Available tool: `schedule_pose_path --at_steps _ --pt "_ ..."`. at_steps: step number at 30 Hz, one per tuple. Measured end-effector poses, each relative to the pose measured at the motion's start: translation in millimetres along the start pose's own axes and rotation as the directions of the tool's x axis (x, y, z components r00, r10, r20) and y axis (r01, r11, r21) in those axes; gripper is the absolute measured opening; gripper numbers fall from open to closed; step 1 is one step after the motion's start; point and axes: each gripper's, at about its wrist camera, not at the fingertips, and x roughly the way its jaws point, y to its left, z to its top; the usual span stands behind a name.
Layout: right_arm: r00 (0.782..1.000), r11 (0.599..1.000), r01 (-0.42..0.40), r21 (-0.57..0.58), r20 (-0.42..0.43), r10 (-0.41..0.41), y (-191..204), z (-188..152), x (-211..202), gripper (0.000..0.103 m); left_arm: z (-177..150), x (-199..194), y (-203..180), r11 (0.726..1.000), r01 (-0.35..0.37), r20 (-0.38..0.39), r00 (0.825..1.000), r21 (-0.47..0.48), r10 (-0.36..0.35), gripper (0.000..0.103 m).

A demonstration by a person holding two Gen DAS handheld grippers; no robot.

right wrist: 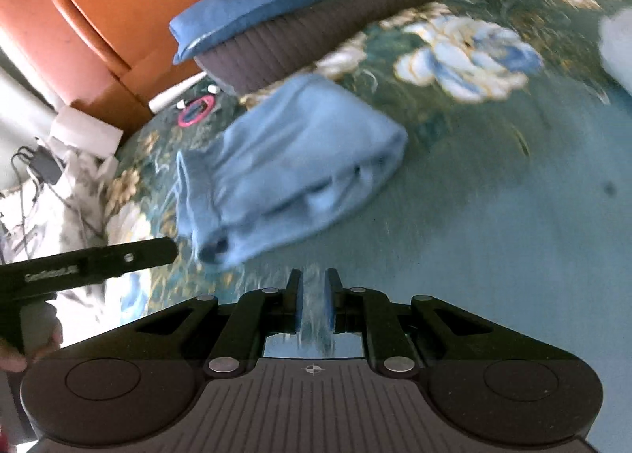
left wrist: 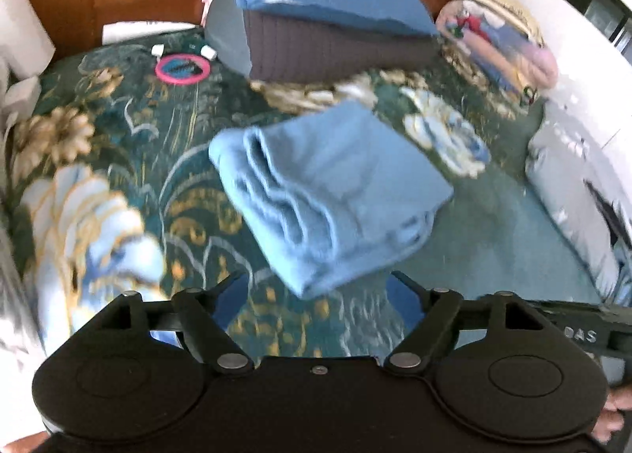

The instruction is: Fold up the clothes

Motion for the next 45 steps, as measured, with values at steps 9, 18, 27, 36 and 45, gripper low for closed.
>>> schedule_pose_path --at_steps 9,18,27,36,45 --pt "1.0 0.998 0.024 -0.05 -0.003 -0.025 -14 -60 -54 0.025 -52 -26 -46 0.99 -0.109 -0.033 0.993 0.09 0.112 0.087" --pt "0.999 0.994 0.023 -0.105 -0.033 -0.026 -28 -121 -112 0.038 -92 -44 -105 0.983 -0.18 -0.01 0.984 0.04 0.18 0.093" --pt "0.996 0.992 0.059 -0.112 -0.059 -0.065 -49 -180 -158 0.047 -125 -56 -164 0.97 -0.241 0.024 0.97 0.043 0.24 0.098" --pt "0.996 0.996 0.079 -0.039 -0.036 -0.081 -72 -210 -200 0.048 -154 -76 -214 0.963 -0.26 0.024 0.966 0.067 0.259 0.101" --pt "0.996 0.995 0.092 -0.04 0.015 -0.091 -83 -229 -268 0.05 -167 -119 -258 0.928 -0.337 0.087 0.941 0.16 0.327 0.102"
